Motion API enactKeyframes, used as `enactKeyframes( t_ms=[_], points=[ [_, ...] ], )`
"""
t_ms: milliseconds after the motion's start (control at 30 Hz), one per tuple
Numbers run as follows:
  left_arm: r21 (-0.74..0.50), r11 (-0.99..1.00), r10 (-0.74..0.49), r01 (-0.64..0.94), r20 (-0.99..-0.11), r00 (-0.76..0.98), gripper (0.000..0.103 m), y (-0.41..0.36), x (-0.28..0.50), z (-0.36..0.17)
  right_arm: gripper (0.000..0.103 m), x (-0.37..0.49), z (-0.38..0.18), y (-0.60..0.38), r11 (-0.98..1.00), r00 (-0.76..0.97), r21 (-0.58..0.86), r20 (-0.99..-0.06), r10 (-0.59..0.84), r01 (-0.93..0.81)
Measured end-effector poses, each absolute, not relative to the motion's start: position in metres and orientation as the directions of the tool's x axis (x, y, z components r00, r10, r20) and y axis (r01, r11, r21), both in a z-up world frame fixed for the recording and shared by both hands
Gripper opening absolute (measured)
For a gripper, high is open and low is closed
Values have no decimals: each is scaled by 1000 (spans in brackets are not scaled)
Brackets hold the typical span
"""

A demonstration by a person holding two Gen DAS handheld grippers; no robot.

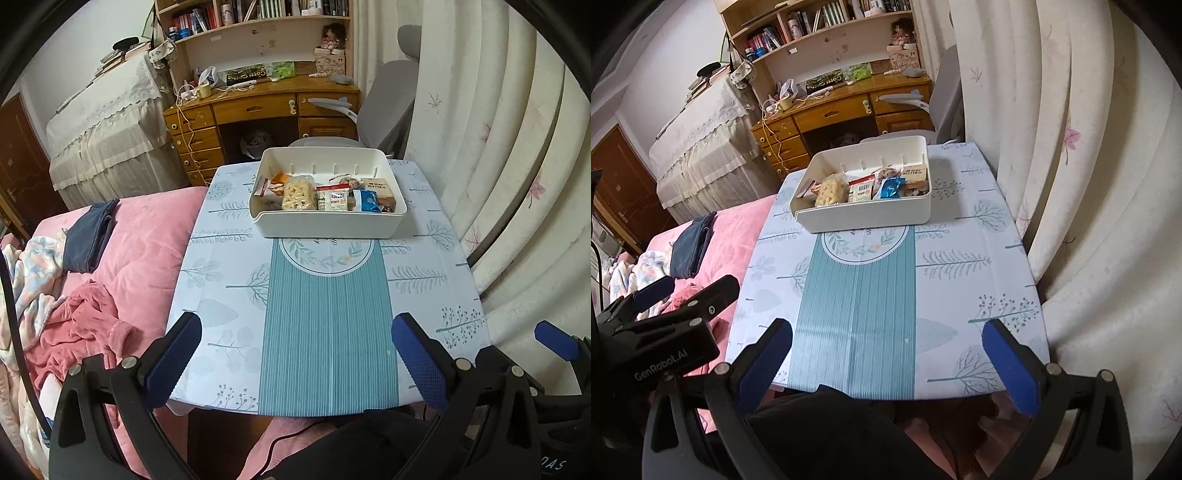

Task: Organize snacks

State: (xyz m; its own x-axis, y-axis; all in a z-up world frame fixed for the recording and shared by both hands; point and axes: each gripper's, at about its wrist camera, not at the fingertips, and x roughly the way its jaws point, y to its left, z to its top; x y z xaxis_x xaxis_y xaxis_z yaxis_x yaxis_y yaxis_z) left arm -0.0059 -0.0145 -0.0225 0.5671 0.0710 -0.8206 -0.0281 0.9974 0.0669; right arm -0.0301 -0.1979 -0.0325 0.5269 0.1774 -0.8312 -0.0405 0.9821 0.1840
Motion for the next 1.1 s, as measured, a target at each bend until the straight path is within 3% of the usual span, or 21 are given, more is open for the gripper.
enactKeyframes(
  t_ms=[1100],
  points=[
    [73,997,69,-15,-821,566,102,-27,8,-26,103,-24,-41,-207,978,507,208,-841,190,-22]
  ],
)
